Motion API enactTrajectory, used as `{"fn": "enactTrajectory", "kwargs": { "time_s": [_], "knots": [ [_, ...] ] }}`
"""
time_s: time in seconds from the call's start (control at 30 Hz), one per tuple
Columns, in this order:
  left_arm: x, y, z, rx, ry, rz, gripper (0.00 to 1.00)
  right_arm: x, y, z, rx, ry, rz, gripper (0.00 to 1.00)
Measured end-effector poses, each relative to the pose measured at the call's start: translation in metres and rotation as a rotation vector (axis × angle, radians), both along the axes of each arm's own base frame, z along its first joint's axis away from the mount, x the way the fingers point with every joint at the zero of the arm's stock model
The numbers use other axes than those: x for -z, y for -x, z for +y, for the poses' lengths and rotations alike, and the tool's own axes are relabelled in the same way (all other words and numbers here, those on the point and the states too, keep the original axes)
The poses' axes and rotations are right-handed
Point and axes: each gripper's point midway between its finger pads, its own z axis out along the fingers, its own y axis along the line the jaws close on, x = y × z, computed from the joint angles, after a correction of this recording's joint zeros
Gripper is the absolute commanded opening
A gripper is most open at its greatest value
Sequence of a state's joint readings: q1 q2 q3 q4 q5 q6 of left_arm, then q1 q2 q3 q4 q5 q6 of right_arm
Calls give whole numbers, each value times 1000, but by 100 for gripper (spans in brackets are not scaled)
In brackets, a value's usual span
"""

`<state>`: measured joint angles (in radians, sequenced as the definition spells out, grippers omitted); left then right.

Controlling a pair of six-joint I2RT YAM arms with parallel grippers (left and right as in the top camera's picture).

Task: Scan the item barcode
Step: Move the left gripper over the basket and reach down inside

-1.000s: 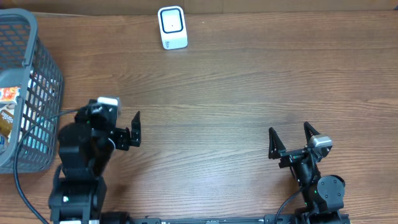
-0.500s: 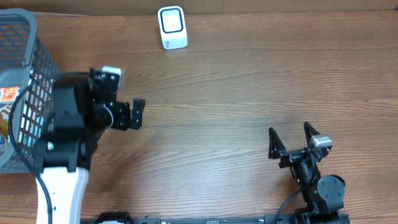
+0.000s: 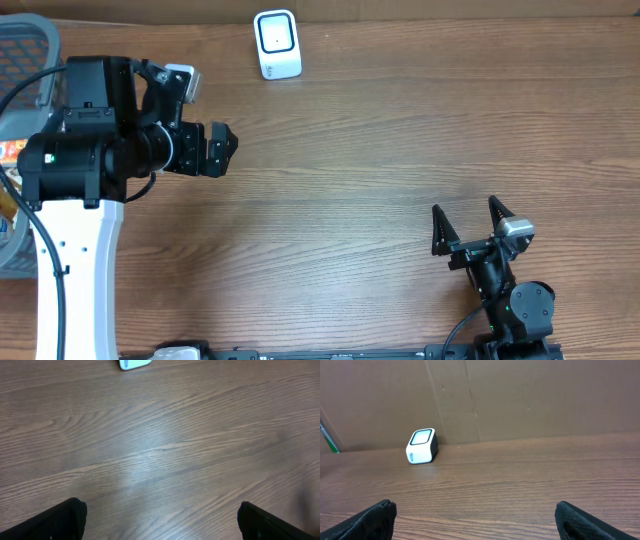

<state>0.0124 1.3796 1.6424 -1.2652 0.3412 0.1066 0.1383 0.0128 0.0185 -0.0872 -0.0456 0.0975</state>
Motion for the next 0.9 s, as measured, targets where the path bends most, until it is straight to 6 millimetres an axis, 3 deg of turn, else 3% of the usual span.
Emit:
{"fn": "enactTrajectory", "kwargs": {
  "time_s": [0.27, 0.43, 0.53, 0.73, 0.9],
  "knots": [
    [-4, -8, 4, -49, 8, -20, 100, 0, 0, 0, 0, 0, 0, 100],
    [-20, -14, 33, -237, -4, -12, 100, 0, 0, 0, 0, 0, 0, 100],
    [-43, -19, 66, -378, 5, -39, 100, 0, 0, 0, 0, 0, 0, 100],
    [-85, -12, 155, -720, 38, -125, 100, 0, 0, 0, 1, 0, 0, 100],
    [-89, 16, 227, -1022, 54, -140, 100, 0, 0, 0, 1, 0, -1, 100]
  ]
}}
